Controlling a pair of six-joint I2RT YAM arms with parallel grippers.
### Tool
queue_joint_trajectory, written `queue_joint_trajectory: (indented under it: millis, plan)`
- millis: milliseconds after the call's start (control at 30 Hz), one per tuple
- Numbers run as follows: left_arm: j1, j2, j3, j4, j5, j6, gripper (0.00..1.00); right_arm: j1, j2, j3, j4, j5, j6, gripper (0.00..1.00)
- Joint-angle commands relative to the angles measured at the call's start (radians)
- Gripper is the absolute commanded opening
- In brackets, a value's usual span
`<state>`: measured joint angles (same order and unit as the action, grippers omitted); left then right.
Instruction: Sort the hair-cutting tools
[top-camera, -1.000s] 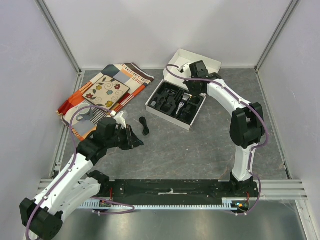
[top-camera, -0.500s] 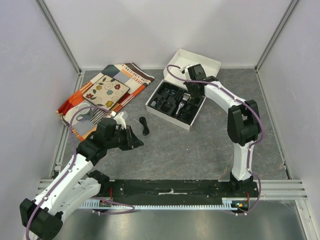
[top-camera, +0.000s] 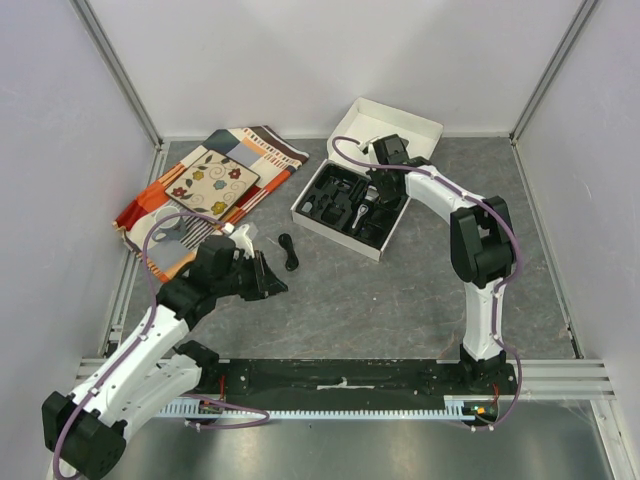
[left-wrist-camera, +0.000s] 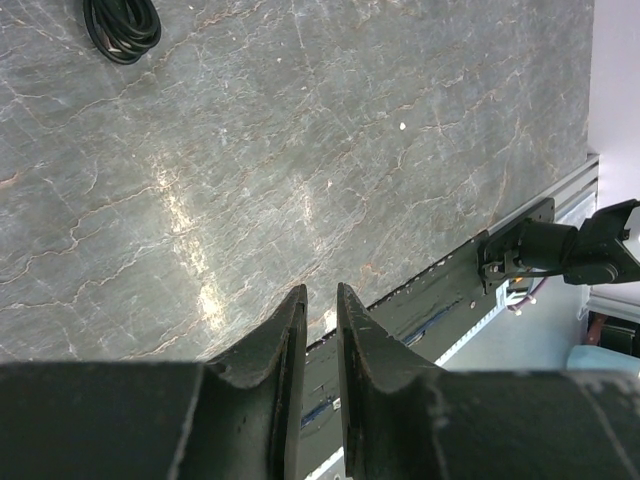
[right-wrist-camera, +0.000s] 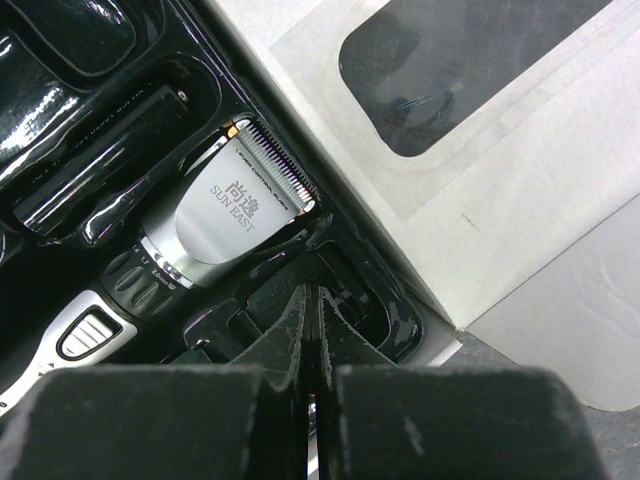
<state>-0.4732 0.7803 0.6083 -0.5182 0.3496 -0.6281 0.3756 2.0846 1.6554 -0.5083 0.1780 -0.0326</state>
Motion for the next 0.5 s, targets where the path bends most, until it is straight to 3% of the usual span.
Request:
queue_joint_trajectory:
  millis: [0,333,467]
  plan:
    - [-0.002,-0.001,-0.008,0.037,0.02,0.025,0.25,-0.004,0.026,-0.006,0.01,0.014,0.017,0.0]
    - [-0.001,-0.019,-0.001,0.038,0.023,0.021,0.25,-0.004,0.0,0.004,0.02,0.005,0.026,0.0]
    - [-0.001,-0.023,0.027,0.026,0.022,0.028,0.25,0.003,-0.084,-0.011,0.059,0.003,0.026,0.0]
